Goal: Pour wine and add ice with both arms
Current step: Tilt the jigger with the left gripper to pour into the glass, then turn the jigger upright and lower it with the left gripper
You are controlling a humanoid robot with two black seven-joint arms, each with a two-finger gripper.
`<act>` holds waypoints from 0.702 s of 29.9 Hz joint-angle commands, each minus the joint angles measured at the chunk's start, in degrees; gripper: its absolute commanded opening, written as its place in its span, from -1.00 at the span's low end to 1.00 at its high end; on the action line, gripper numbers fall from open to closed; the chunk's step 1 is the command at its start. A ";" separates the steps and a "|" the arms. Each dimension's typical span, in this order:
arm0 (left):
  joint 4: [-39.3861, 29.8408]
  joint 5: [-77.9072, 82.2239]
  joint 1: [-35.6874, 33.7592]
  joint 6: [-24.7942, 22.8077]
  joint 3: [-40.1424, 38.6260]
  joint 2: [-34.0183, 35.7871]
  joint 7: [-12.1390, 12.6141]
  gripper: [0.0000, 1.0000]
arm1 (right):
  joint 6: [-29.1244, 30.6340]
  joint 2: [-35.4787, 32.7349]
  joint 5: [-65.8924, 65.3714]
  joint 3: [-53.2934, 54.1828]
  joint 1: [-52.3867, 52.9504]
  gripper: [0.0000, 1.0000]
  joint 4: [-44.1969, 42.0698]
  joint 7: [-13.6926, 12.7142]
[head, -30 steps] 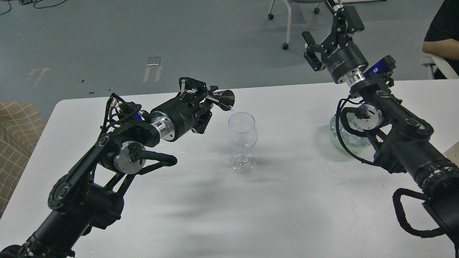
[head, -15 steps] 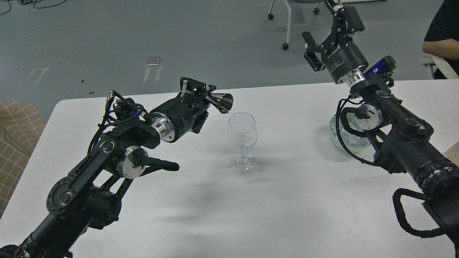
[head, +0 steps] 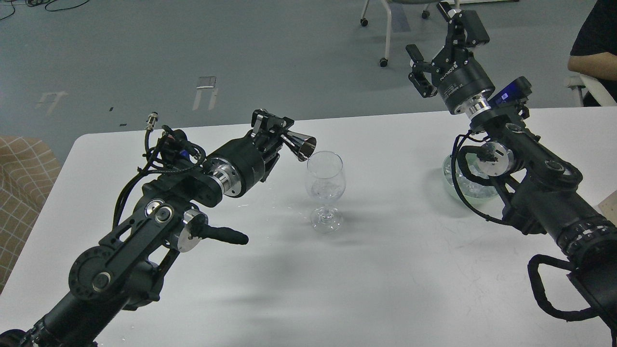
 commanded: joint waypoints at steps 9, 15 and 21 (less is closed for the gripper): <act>0.08 4.70 -0.08 0.08 0.69 0.23 0.00 -1.00 | 0.01 0.03 0.00 0.00 -0.28 1.00 -0.11 0.00; -0.10 4.35 -0.08 -0.18 0.34 0.75 0.00 -1.00 | 0.01 -0.06 0.00 -0.08 -0.63 1.00 -0.11 0.00; -1.50 -3.36 -0.08 -1.33 -0.98 0.05 0.00 -1.00 | 0.01 -0.23 0.00 0.00 -0.72 1.00 -0.11 0.00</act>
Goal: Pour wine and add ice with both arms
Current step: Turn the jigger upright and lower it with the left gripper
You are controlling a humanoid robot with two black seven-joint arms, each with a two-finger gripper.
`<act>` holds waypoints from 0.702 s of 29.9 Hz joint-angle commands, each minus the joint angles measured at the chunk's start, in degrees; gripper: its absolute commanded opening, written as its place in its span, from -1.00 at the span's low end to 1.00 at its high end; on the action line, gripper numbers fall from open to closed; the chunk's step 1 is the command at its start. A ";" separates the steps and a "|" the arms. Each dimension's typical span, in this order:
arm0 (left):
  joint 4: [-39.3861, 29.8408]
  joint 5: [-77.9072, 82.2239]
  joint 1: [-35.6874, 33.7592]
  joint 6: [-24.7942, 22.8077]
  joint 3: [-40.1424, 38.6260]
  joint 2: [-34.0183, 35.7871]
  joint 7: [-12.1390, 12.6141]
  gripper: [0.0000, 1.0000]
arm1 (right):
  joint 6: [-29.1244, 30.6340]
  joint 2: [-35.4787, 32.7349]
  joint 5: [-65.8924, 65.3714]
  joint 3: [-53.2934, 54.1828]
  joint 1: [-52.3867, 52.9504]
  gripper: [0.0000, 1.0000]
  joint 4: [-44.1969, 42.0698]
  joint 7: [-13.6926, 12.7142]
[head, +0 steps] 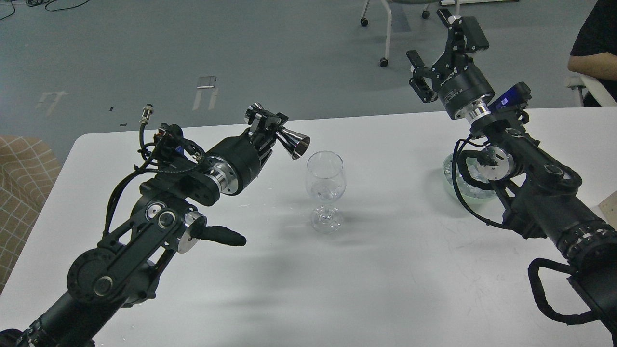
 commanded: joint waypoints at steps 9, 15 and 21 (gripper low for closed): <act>-1.47 -30.16 -0.06 1.20 -10.28 -0.36 0.00 -1.00 | 0.01 -0.28 0.00 0.05 -0.13 1.00 0.08 0.00; -0.77 -38.97 0.37 7.35 -15.65 0.35 0.00 -1.00 | 0.01 0.07 0.00 0.05 -0.04 1.00 0.08 0.00; 0.99 -43.02 8.10 9.03 -26.09 -0.44 0.00 -1.00 | 0.01 -0.10 0.00 0.13 -0.04 1.00 0.17 0.00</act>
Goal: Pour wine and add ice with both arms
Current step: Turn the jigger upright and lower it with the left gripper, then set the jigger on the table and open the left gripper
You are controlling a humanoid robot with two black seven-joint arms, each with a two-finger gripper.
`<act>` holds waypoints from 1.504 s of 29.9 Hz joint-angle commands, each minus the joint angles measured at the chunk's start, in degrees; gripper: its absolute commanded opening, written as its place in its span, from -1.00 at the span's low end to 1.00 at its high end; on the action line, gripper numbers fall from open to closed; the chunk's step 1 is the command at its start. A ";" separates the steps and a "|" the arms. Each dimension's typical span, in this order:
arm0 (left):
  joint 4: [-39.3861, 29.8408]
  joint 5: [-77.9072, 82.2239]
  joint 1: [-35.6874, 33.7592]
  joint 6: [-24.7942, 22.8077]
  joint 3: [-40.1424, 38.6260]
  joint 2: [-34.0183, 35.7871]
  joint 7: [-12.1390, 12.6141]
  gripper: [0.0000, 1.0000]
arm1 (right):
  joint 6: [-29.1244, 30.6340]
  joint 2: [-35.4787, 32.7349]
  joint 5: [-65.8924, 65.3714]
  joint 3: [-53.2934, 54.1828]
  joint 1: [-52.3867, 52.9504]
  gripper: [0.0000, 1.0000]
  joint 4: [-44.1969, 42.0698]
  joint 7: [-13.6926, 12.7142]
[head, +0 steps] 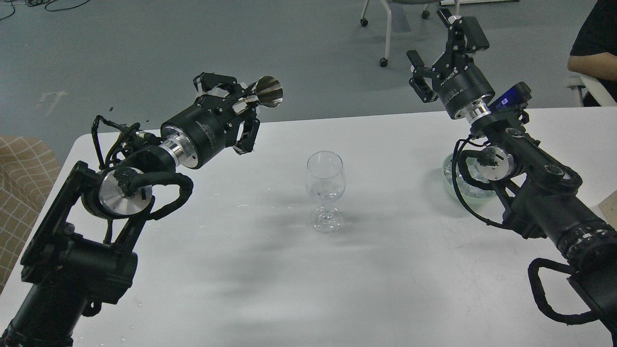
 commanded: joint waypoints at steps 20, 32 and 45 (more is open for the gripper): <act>5.79 -19.66 18.14 -1.87 -23.90 -9.03 0.00 -1.00 | -0.01 0.55 0.00 -0.03 -0.09 1.00 -0.05 -0.05; 23.45 -19.75 18.05 -16.02 -25.74 -8.41 -1.02 -1.00 | -0.01 0.63 0.00 -0.21 -0.26 1.00 -0.05 -0.05; 29.43 -19.75 17.97 -19.10 -27.76 -7.18 -1.11 -0.76 | -0.10 0.63 0.00 -0.03 -0.71 1.00 0.04 -0.05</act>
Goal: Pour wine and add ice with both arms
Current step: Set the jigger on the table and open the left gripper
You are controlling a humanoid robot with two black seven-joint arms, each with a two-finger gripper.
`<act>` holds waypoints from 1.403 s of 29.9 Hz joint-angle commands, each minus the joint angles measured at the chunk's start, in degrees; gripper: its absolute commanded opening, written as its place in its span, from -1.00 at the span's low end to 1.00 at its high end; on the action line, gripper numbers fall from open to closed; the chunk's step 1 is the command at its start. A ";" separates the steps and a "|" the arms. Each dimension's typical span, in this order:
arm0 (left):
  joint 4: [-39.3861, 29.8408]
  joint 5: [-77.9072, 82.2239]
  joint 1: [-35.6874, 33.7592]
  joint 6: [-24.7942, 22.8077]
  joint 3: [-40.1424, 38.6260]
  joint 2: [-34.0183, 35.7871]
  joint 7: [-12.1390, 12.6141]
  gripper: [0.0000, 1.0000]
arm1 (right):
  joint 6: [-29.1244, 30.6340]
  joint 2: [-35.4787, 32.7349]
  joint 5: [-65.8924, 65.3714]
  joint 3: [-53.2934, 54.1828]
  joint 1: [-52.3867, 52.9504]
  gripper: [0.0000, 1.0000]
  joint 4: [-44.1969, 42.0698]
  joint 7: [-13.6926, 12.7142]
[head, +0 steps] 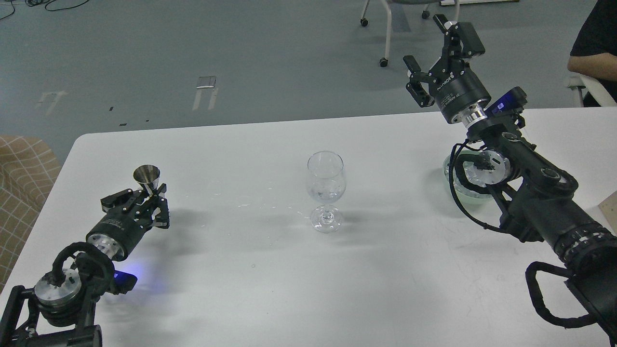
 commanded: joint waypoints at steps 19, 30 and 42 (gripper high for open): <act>3.01 0.18 -0.43 -0.20 0.06 0.94 -1.14 -0.28 | -0.02 0.00 0.00 0.02 -0.02 1.00 0.00 0.01; 3.01 0.62 -0.51 -0.03 0.15 1.03 -1.23 0.75 | -0.02 0.00 0.00 0.02 -0.02 1.00 0.00 0.01; 3.01 0.45 -0.08 -0.11 0.15 2.88 -1.14 0.95 | -0.02 0.08 0.00 0.11 0.07 1.00 0.00 0.01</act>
